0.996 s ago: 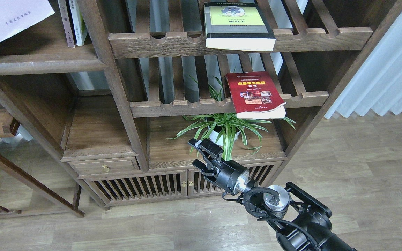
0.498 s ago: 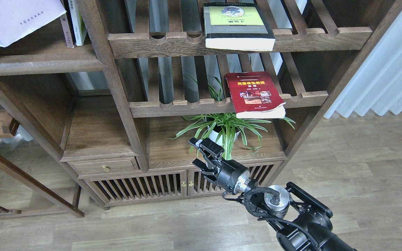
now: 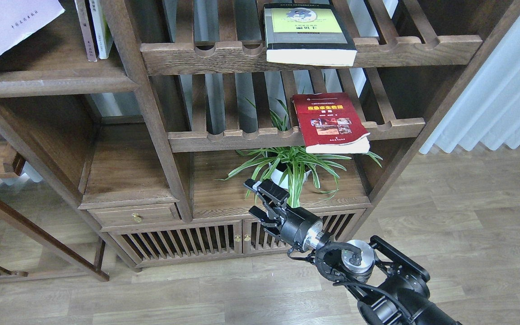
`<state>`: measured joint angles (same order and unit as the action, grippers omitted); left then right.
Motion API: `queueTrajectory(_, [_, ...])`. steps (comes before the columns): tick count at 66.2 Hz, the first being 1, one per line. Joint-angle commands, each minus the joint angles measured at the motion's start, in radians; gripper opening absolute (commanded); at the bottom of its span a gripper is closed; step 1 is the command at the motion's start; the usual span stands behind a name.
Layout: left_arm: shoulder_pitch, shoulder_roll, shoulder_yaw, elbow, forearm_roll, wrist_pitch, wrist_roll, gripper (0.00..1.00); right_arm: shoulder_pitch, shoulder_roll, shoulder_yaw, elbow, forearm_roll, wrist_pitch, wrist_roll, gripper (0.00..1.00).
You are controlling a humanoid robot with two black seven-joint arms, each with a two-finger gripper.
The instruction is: Organize books on shelf
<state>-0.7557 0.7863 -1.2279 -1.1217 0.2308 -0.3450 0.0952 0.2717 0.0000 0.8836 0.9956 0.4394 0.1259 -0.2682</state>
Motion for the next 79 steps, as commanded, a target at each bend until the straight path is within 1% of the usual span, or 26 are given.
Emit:
queueTrajectory(1, [-0.001, -0.041, 0.002, 0.005, 0.018, 0.060, -0.034, 0.00, 0.000, 0.000, 0.000, 0.002, 0.001, 0.001, 0.001, 0.99])
queueTrajectory(5, [-0.002, -0.093, 0.002, 0.007, 0.053, 0.096, -0.066, 0.00, -0.002, 0.000, 0.000, 0.003, 0.001, 0.001, 0.001, 0.99])
queueTrajectory(13, [-0.016, -0.107, 0.010, 0.017, 0.077, 0.101, -0.064, 0.00, -0.003, 0.000, 0.002, 0.003, 0.001, 0.001, 0.001, 0.99])
queueTrajectory(21, [-0.033, -0.113, 0.019, 0.048, 0.088, 0.096, -0.072, 0.00, -0.005, 0.000, 0.003, 0.003, 0.001, 0.001, 0.001, 0.99])
queueTrajectory(26, [-0.057, -0.116, 0.022, 0.074, 0.111, 0.093, -0.087, 0.00, -0.006, 0.000, 0.003, 0.003, 0.001, 0.001, 0.000, 0.99])
queueTrajectory(32, [-0.071, -0.140, 0.030, 0.095, 0.139, 0.092, -0.121, 0.00, -0.006, 0.000, 0.003, 0.002, 0.001, 0.001, 0.000, 0.99])
queueTrajectory(40, [-0.080, -0.199, 0.031, 0.141, 0.150, 0.090, -0.186, 0.00, -0.006, 0.000, 0.003, 0.002, 0.001, 0.001, 0.000, 0.99])
queueTrajectory(43, [-0.088, -0.210, 0.033, 0.157, 0.159, 0.090, -0.203, 0.00, -0.006, 0.000, 0.005, 0.002, 0.001, 0.001, 0.001, 0.99])
queueTrajectory(51, [-0.125, -0.229, 0.053, 0.186, 0.200, 0.090, -0.198, 0.00, -0.006, 0.000, 0.006, 0.002, 0.001, 0.001, 0.000, 0.99])
queueTrajectory(54, [-0.155, -0.229, 0.085, 0.215, 0.202, 0.089, -0.199, 0.01, -0.006, 0.000, 0.006, 0.002, 0.001, 0.001, 0.000, 0.99])
queueTrajectory(58, [-0.171, -0.226, 0.107, 0.220, 0.202, 0.089, -0.199, 0.02, -0.006, 0.000, 0.008, 0.002, 0.001, 0.001, 0.001, 0.99])
queueTrajectory(66, [-0.174, -0.217, 0.134, 0.230, 0.202, 0.086, -0.210, 0.02, -0.006, 0.000, 0.008, 0.000, -0.001, 0.001, 0.000, 0.99])
queueTrajectory(74, [-0.168, -0.211, 0.151, 0.250, 0.203, 0.058, -0.222, 0.02, -0.005, 0.000, 0.008, 0.002, 0.001, 0.001, 0.000, 0.99])
queueTrajectory(79, [-0.172, -0.211, 0.162, 0.261, 0.203, 0.055, -0.227, 0.03, -0.005, 0.000, 0.009, 0.002, 0.001, 0.001, 0.000, 0.99])
